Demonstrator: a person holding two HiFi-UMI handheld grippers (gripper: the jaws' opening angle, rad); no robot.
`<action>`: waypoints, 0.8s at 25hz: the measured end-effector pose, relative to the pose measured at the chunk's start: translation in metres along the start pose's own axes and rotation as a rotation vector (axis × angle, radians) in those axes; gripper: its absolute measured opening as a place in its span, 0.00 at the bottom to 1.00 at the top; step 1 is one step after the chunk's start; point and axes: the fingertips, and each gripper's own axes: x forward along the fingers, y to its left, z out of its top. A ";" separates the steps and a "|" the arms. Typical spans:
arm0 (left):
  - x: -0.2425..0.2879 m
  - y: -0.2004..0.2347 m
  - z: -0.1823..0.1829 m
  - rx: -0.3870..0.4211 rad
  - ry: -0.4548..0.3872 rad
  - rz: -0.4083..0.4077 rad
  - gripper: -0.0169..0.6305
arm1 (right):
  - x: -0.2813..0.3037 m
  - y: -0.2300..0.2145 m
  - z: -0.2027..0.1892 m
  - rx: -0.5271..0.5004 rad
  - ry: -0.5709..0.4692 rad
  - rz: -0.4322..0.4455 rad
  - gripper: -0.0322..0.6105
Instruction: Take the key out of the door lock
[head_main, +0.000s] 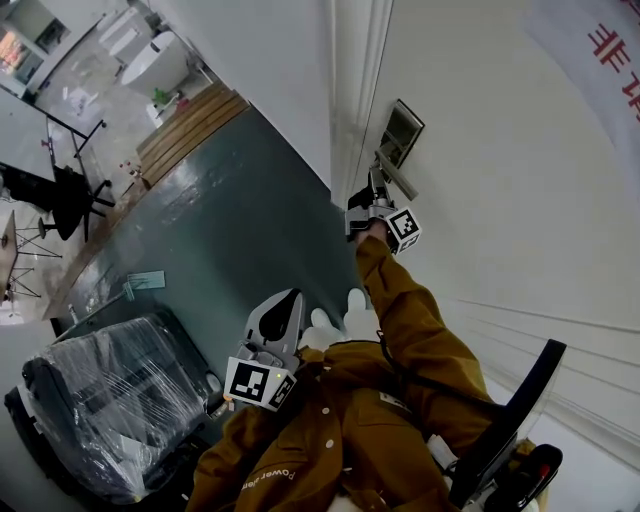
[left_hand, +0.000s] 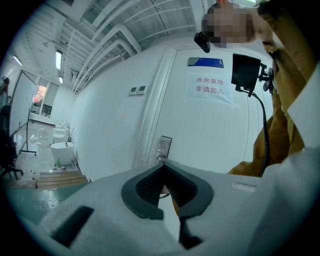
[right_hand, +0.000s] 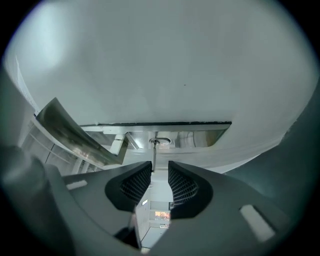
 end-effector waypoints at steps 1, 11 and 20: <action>-0.001 0.002 0.000 -0.001 0.002 0.002 0.02 | 0.002 0.001 0.000 0.002 -0.004 0.005 0.22; 0.000 0.008 0.000 -0.005 0.005 0.008 0.02 | 0.004 0.016 -0.003 0.068 -0.037 0.094 0.09; -0.004 0.010 -0.001 -0.014 0.001 0.012 0.02 | 0.003 0.010 -0.002 0.036 -0.047 0.070 0.09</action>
